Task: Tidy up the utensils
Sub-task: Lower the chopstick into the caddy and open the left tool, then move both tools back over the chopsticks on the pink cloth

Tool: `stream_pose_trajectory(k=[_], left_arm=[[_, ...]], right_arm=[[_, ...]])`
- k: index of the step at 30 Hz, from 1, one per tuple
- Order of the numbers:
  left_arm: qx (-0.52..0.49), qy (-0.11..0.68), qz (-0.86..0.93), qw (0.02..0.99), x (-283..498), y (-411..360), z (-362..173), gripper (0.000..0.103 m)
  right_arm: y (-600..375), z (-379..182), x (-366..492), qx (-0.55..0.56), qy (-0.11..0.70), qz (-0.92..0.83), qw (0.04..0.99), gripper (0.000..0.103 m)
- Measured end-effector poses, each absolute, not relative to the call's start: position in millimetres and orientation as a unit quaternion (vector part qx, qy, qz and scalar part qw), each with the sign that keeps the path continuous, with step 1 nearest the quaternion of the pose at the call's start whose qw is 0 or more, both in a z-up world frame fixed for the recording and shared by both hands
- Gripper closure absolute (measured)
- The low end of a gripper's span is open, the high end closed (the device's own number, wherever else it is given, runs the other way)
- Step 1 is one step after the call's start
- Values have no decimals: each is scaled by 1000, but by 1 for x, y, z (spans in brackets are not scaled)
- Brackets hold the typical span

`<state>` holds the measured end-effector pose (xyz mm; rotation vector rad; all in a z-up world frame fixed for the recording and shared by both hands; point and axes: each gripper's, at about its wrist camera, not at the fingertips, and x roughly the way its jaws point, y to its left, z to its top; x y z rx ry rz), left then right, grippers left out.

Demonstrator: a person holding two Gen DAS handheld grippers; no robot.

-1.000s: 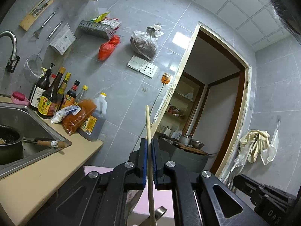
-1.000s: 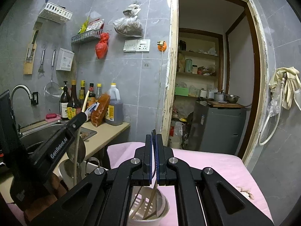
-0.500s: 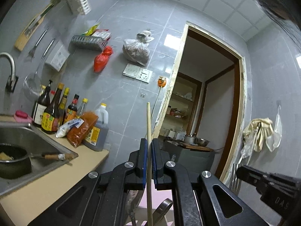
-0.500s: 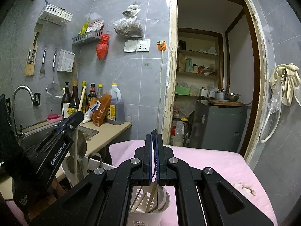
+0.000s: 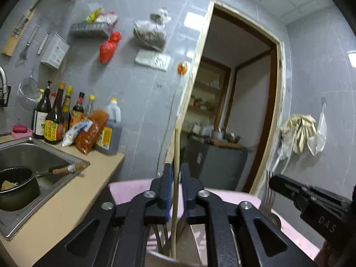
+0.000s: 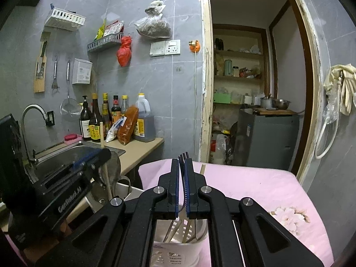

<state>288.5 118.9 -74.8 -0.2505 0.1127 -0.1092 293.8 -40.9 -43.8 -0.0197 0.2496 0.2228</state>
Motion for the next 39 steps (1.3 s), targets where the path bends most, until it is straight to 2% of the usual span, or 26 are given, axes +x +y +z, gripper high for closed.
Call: stream_pose_trajectory(k=[3,5,7,12,21,23,25,32,39], left_arm=[[-120,88,-66,987,289,118,-74,85],[-126,108,-72,984,290,120,-73,77],[-134,122,-74,981,288,122,-71,70],[-136,137,-76,978,278,122,-63,57],[-130,135,-75,979,262,112,-31,33],[-125,132,-75,980,257,105,-20,22],[-123,127,-75,981,251,99,-11,16],[-100,123,-67,985,234,72,6,5],[-85,128,-50,987,217,44,2,4]], right_arm=[[-43,-44,296,-3,137,117,984,97],[-45,-45,298,4,146,121,982,86],[-48,-44,298,15,150,124,981,80],[-56,-34,291,29,147,124,981,79],[-93,-2,267,61,113,105,986,44],[-105,6,261,65,104,98,988,34],[-114,12,257,64,100,93,989,30],[-152,23,240,47,91,77,992,12],[-182,21,231,24,91,75,993,11]])
